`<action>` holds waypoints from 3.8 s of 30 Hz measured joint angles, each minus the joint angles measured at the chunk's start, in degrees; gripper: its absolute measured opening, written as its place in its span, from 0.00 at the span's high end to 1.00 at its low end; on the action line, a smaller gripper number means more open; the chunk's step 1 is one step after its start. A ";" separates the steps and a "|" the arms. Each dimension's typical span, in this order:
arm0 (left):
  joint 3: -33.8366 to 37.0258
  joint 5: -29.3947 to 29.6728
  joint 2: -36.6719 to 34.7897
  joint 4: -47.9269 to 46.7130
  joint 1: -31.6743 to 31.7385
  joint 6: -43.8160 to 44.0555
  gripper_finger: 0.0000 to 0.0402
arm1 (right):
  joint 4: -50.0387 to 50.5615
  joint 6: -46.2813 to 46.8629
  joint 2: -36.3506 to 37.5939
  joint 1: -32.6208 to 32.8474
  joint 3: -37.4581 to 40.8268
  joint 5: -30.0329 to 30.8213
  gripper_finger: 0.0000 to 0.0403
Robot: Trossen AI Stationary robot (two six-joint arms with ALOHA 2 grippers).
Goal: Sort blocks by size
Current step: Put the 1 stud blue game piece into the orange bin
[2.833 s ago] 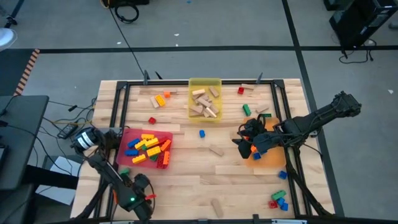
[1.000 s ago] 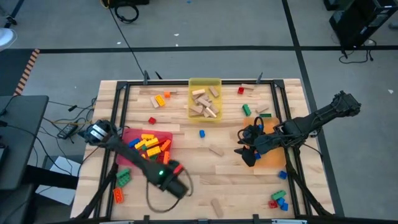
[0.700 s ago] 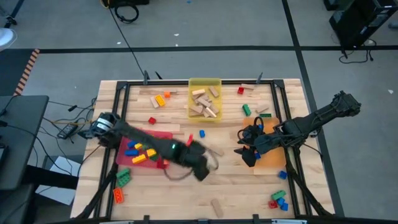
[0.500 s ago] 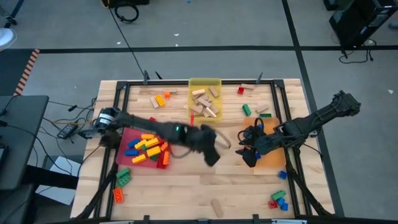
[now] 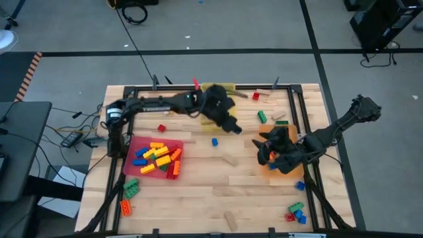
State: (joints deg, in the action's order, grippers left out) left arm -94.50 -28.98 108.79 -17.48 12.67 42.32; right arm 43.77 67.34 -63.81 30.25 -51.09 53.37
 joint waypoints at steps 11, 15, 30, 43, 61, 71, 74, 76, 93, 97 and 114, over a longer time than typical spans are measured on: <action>0.02 -16.96 0.07 10.64 5.29 3.35 0.58 | -22.45 -38.29 -4.25 -7.18 0.00 2.29 0.36; 0.02 -19.26 0.11 10.81 5.70 3.38 0.58 | -29.91 -49.62 -5.58 -8.77 0.00 2.26 0.30; 0.02 -21.11 0.11 10.83 5.64 3.20 0.58 | -39.48 -62.95 -6.37 -12.86 0.00 1.45 0.29; 0.09 -20.66 0.11 11.55 5.64 3.13 0.58 | -39.29 -63.80 -6.37 -15.68 0.00 -5.29 0.58; 0.11 -12.37 0.13 18.92 6.78 -5.55 0.42 | -39.13 -64.40 -5.78 -15.75 0.00 -4.06 0.60; 0.04 -12.62 0.13 19.07 11.23 -13.68 0.42 | -29.67 -54.34 0.08 -13.52 0.00 5.22 0.58; 0.04 -11.68 0.13 15.95 11.84 -20.51 0.43 | -21.94 -41.27 2.35 -13.43 0.00 5.30 0.60; 0.04 -9.48 0.03 13.06 11.97 -25.28 0.44 | -15.34 -30.09 3.77 -13.45 0.00 4.93 0.60; 0.02 16.64 -4.35 -11.46 11.85 -37.94 0.46 | 21.62 15.18 -3.02 -24.69 0.53 -38.13 0.58; 0.16 15.37 -5.39 -14.55 12.72 -39.03 0.46 | 19.48 15.24 -5.64 -26.75 4.29 -45.92 0.58; 27.79 20.17 -24.06 -8.66 17.27 -38.77 0.46 | 9.07 25.62 -5.74 -20.08 10.21 -50.24 0.38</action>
State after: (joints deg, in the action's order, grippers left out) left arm -66.71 -8.81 84.73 -26.14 29.94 3.55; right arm 52.84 92.96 -69.54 10.17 -40.88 3.14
